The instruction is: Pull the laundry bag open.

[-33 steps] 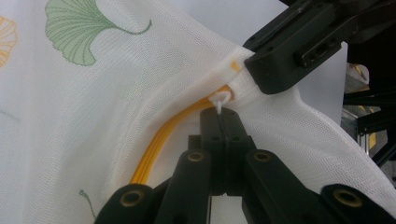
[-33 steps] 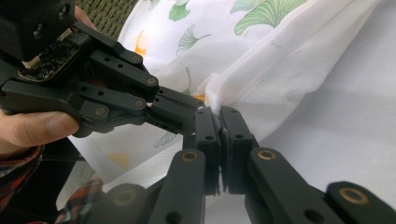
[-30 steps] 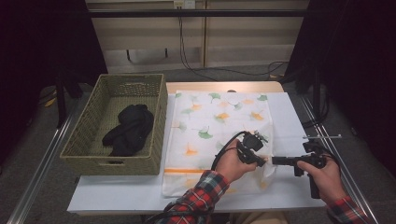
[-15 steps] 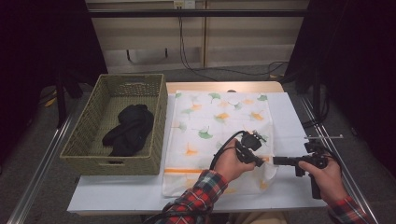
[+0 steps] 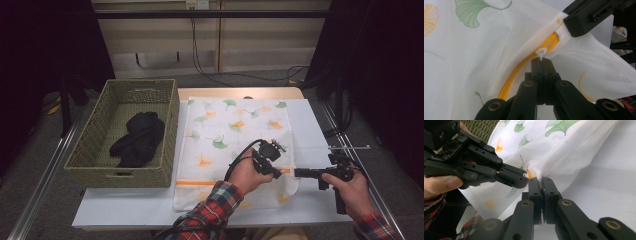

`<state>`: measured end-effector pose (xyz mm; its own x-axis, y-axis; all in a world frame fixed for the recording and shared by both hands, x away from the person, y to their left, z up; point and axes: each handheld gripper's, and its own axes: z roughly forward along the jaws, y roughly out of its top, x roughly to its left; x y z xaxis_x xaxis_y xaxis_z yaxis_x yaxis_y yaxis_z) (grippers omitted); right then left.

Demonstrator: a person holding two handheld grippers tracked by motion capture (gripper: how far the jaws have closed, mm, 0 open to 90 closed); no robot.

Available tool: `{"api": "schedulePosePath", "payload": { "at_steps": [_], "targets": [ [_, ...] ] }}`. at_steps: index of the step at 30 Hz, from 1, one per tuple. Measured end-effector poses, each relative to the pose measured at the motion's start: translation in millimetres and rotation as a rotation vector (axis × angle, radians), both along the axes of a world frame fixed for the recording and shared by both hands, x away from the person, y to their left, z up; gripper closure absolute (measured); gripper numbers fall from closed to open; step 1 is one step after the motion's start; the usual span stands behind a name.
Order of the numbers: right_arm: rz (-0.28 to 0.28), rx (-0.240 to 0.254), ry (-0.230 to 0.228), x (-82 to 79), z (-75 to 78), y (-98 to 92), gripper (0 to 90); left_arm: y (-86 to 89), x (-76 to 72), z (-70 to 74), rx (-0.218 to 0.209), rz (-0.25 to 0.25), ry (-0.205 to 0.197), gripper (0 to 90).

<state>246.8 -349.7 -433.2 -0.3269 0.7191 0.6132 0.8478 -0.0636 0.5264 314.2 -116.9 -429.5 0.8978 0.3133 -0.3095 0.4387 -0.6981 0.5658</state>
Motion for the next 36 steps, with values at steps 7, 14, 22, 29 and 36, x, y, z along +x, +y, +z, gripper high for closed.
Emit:
{"api": "schedulePosePath", "payload": {
  "at_steps": [7,14,22,29,36],
  "targets": [
    [-0.005,0.0,0.004,-1.5,-1.1,-3.8,87.3,0.6,0.8,1.8,0.009,-0.008,-0.007,90.0],
    [-0.011,-0.001,0.009,-2.9,-2.1,-6.4,87.3,1.0,1.8,2.5,0.025,-0.009,-0.006,90.0],
    [-0.019,-0.01,0.016,-5.3,-3.5,-10.1,87.3,1.4,3.8,1.0,0.034,-0.028,-0.009,90.0],
    [-0.026,-0.015,0.02,-5.9,-4.3,-12.4,87.3,6.9,5.9,0.1,0.039,-0.018,-0.001,90.0],
    [-0.025,-0.015,0.02,-5.7,-4.0,-12.4,87.3,9.4,7.1,1.9,0.061,-0.033,-0.01,90.0]
  ]
}}
